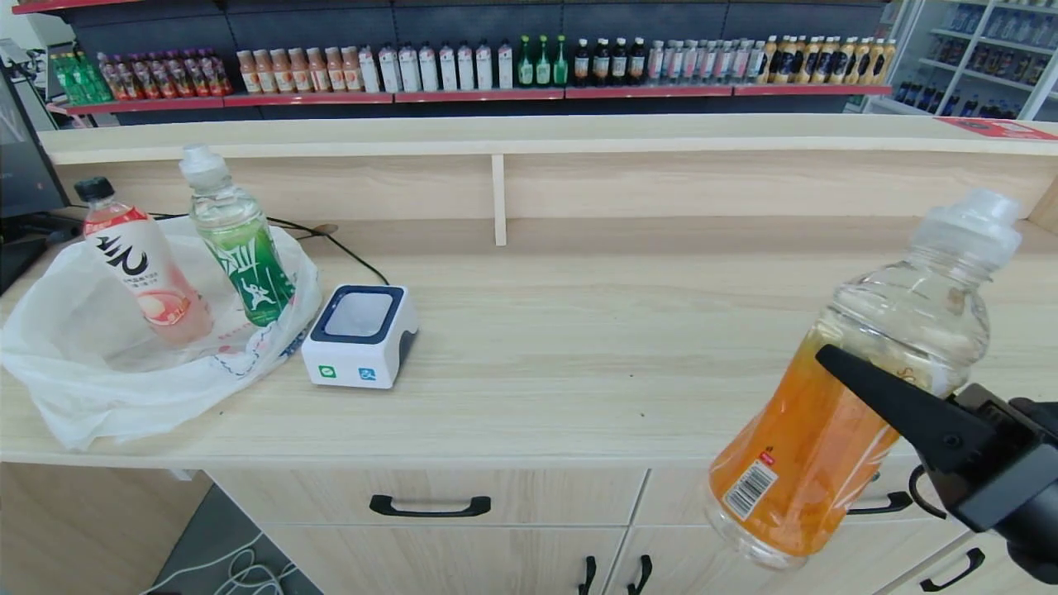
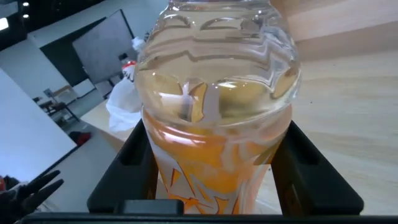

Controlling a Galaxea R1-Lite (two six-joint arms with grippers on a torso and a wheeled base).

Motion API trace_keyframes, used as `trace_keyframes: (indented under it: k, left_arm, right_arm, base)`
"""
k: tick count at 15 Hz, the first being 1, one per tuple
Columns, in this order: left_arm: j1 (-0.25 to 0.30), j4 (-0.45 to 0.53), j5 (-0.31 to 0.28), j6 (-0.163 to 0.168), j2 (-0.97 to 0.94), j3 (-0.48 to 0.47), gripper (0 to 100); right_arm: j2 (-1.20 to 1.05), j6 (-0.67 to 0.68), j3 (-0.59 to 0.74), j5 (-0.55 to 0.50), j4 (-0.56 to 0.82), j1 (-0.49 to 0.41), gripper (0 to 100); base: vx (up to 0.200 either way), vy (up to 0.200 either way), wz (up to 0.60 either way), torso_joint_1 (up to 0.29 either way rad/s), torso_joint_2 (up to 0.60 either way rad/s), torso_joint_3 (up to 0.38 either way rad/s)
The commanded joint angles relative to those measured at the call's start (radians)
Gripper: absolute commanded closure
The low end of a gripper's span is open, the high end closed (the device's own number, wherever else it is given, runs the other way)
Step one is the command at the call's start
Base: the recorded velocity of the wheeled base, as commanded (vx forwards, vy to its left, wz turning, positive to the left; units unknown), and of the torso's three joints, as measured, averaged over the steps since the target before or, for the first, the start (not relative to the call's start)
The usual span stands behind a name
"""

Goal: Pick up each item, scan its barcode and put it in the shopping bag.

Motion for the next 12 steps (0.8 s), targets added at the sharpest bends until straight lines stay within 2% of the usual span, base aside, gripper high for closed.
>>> trace_keyframes:
  k: [1,4,7,9,12]
  left_arm:
    - [0.0,0.0,0.0,0.0,0.0,0.0,0]
    - [0.0,0.0,0.0,0.0,0.0,0.0,0]
    - [0.0,0.0,0.0,0.0,0.0,0.0,0]
    - [0.0,0.0,0.0,0.0,0.0,0.0,0]
    - [0.0,0.0,0.0,0.0,0.0,0.0,0]
  right_arm:
    - [0.026,0.029,-0.027,0.008,0.0,0.005,100]
    - [0.021,0.137,-0.087,0.008,0.0,0.065,100]
    - [0.018,0.167,-0.132,0.01,0.0,0.178,100]
    - [0.024,0.206,-0.182,0.014,0.0,0.192,100]
    - [0.014,0.23,-0.208,0.079,0.0,0.194,100]
  base:
    - [0.0,0.0,0.0,0.0,0.0,0.0]
    - [0.0,0.0,0.0,0.0,0.0,0.0]
    - [0.0,0.0,0.0,0.0,0.0,0.0]
    - [0.0,0.0,0.0,0.0,0.0,0.0]
    - [0.0,0.0,0.0,0.0,0.0,0.0]
